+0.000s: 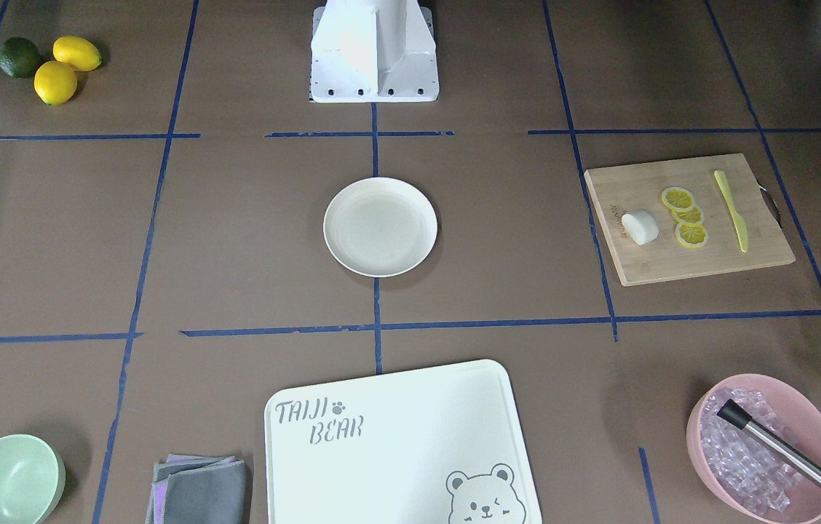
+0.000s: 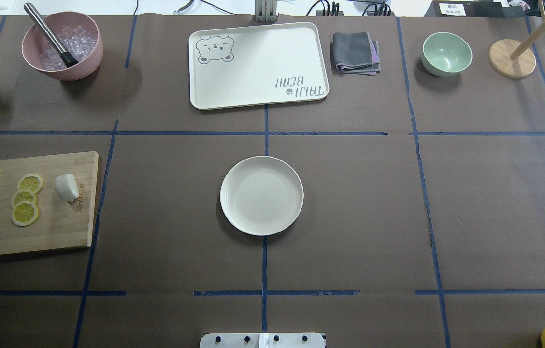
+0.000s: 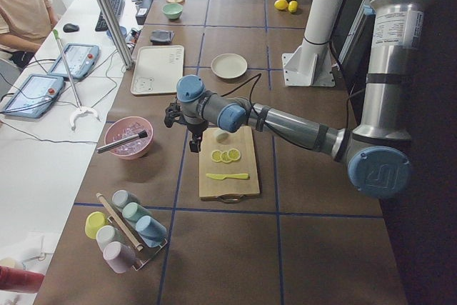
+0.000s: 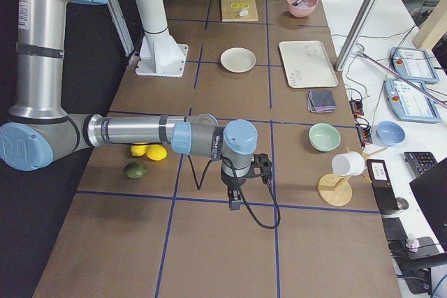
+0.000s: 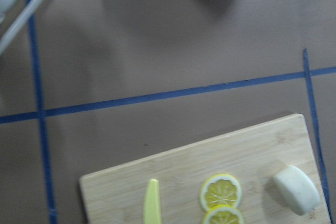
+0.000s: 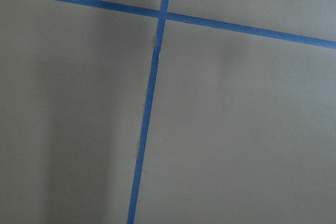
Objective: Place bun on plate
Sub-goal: 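Move the left gripper over the white bun on the cutting board, then lower the left gripper and grasp the white bun, then carry the bun with the left gripper over the white plate, then lower the bun onto the plate and open the left gripper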
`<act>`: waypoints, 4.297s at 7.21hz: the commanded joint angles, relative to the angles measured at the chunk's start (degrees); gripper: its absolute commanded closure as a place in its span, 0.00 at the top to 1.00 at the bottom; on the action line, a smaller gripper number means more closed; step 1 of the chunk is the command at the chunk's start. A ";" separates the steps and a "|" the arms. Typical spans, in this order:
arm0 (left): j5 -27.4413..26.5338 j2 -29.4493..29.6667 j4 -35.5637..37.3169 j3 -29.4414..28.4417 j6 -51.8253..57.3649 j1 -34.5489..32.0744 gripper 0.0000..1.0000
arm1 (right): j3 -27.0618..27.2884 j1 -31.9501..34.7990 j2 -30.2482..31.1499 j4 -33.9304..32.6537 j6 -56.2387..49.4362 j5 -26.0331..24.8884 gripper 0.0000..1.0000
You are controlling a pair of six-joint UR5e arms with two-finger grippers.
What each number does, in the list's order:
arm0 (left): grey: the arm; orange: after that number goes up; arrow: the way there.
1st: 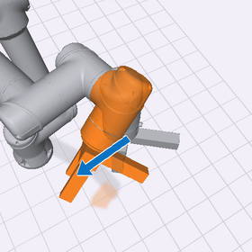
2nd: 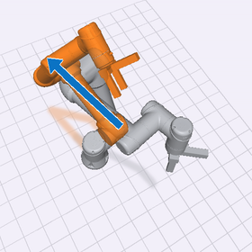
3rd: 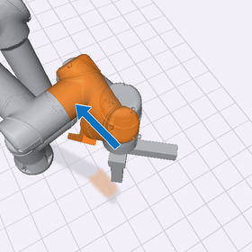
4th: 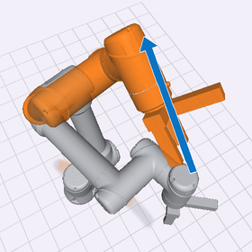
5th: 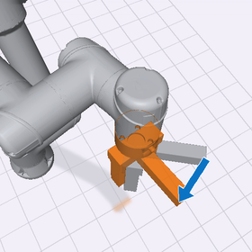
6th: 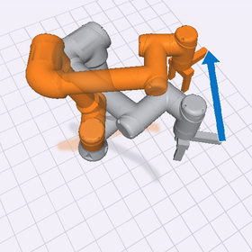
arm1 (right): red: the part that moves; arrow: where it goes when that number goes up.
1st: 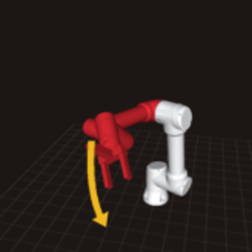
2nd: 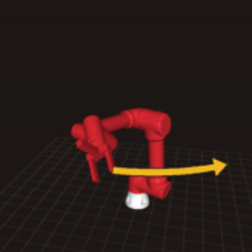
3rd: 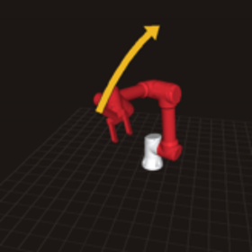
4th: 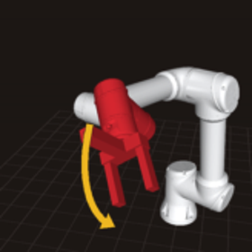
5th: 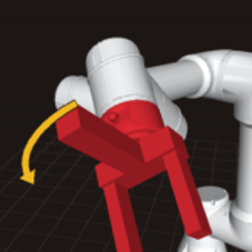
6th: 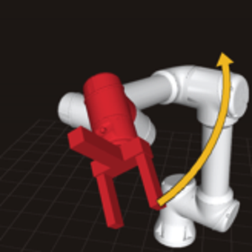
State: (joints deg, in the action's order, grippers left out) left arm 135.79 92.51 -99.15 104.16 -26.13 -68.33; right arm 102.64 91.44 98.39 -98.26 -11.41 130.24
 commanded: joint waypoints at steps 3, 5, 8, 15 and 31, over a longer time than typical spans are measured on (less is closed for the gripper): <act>-13.08 0.57 -10.60 -1.32 -27.83 19.26 1.00 | 1.25 0.05 0.93 0.00 1.48 0.01 1.00; -13.45 0.39 -10.71 -1.32 -37.56 20.34 1.00 | 1.16 0.05 0.93 0.00 1.40 -0.07 1.00; -17.75 0.56 -10.80 -2.37 -43.03 24.38 0.98 | 1.16 0.05 0.93 0.09 1.40 -0.07 1.00; -17.75 2.23 -10.19 -1.77 -42.34 24.83 0.13 | 1.42 0.05 0.93 0.09 1.48 -0.07 1.00; -27.77 47.23 4.23 -23.65 -42.07 42.93 0.88 | 1.34 0.05 1.01 0.00 1.57 0.10 1.00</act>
State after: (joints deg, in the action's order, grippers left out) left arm 108.06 139.60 -94.85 80.44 -68.29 -25.48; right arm 104.05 91.49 99.40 -98.26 -9.91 130.34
